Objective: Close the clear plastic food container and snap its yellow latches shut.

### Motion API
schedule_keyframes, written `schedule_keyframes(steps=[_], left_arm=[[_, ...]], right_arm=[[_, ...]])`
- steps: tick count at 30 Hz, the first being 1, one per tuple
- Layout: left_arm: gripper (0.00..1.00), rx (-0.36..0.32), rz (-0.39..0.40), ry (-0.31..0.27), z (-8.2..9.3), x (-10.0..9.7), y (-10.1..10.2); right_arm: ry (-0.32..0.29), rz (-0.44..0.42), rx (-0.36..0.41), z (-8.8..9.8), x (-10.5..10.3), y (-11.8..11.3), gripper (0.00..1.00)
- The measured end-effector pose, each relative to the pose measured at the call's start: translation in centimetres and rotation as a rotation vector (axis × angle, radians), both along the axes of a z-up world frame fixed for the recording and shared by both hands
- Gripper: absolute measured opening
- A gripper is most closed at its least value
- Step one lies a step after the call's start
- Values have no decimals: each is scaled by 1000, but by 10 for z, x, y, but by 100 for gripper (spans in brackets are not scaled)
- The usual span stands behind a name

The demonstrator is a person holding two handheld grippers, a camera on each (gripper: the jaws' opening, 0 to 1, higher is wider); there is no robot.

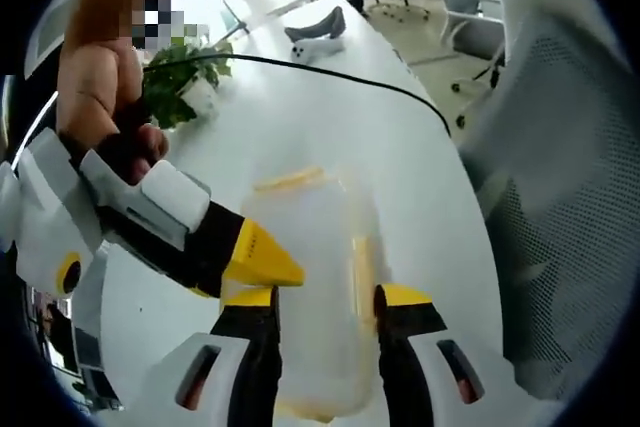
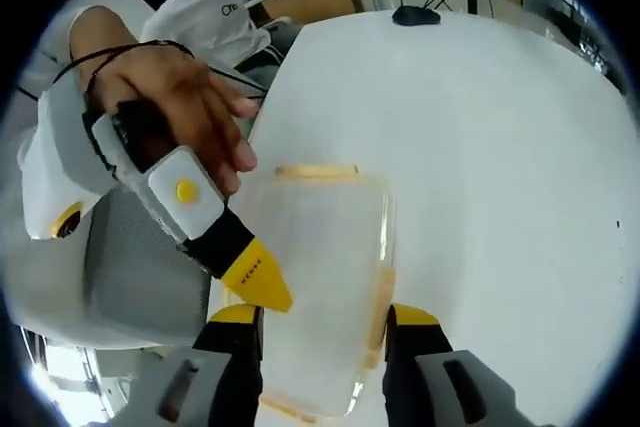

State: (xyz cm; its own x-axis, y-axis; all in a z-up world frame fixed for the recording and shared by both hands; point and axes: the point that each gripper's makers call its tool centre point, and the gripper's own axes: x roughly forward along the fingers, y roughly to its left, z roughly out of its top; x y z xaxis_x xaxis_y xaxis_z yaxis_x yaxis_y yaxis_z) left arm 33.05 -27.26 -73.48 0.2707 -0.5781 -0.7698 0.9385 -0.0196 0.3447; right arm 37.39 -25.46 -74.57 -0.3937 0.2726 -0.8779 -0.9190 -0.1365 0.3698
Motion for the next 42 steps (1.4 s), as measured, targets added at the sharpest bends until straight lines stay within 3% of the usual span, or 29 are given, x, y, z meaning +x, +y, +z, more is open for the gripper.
schedule_keyframes(steps=[9,15,23,26,42], left_arm=[[35,-31,10,56,3,-1,0],[44,-41,6,99,1,-8,0],[48,-55,8,127,4,-11,0],[49,-83,25,139,10,-8,-1],[58,-195,165,261,31,14,21]], right_arm=[[-62,9,24,3,0,1,47],[-148,0,39,3,10,2,57],[-188,-12,60,8,10,-3,51],[-163,-70,88,12,8,-3,55],[-283,-248,285,39,2,-6,62]])
